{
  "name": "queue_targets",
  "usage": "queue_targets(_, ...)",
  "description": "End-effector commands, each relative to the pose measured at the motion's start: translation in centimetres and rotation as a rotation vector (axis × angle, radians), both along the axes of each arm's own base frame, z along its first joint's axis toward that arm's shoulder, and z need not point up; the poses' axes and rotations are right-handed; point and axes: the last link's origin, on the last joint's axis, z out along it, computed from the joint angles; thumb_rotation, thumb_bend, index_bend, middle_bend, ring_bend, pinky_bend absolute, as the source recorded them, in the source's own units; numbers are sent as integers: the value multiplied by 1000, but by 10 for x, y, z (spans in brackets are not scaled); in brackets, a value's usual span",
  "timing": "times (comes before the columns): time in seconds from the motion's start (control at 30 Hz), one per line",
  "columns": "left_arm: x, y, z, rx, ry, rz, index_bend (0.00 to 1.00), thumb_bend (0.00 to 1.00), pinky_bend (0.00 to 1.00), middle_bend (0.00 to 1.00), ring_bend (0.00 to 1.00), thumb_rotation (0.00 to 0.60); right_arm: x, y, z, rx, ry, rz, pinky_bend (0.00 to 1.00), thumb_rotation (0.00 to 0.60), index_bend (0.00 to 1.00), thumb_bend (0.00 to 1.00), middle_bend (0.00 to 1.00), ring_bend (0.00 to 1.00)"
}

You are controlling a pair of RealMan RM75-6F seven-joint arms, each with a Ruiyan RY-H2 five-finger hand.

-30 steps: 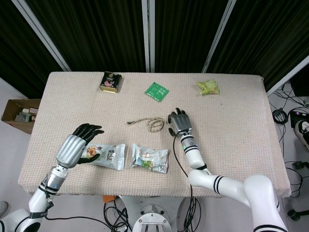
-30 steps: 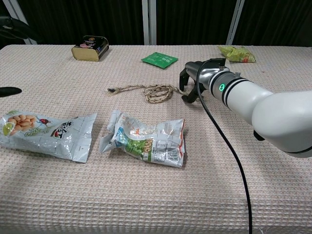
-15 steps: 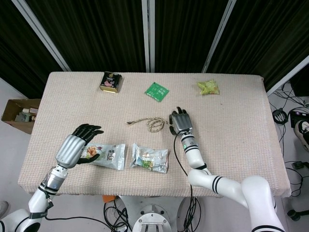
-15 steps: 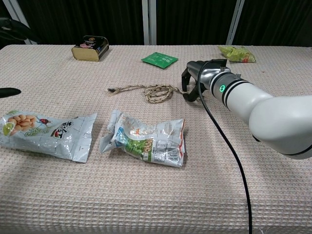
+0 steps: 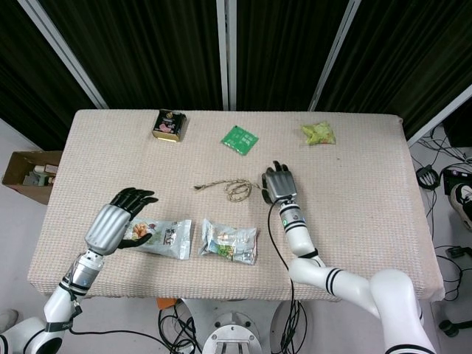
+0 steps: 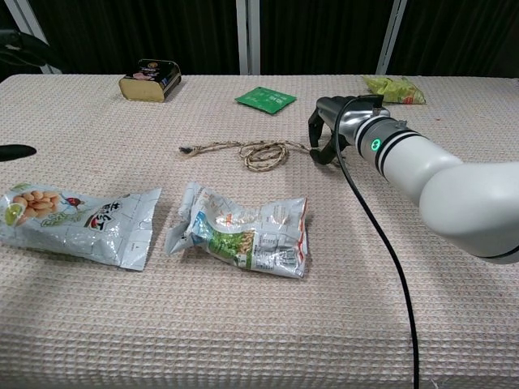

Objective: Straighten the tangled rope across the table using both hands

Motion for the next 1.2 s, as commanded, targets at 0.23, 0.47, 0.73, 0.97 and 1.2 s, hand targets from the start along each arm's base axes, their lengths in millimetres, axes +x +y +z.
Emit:
queue_targets(0.23,23,35,-1,-24,-41,-13,285,197,152,201,154,600,-9,4,46,-74,84,90,211,600,642,466,343,75)
queue_targets(0.47,65,91,-36,-102,-6,0,335,214,152,204,154,600,-21,10,82,-96,140,104,211,600,642,477,341,76)
queue_targets(0.73,102,144,-106,-189,80,95,350,265,152,204,154,600,-38,15,109,-128,181,78,211,600,643,477,341,76)
queue_targets(0.97,109,155,-151,-207,106,183,376,306,152,204,154,600,-55,8,121,-151,193,21,211,600,643,479,341,75)
queue_targets(1.2,104,161,-171,-172,121,245,402,331,152,204,154,600,-64,2,124,-162,200,-7,211,600,643,482,340,76)
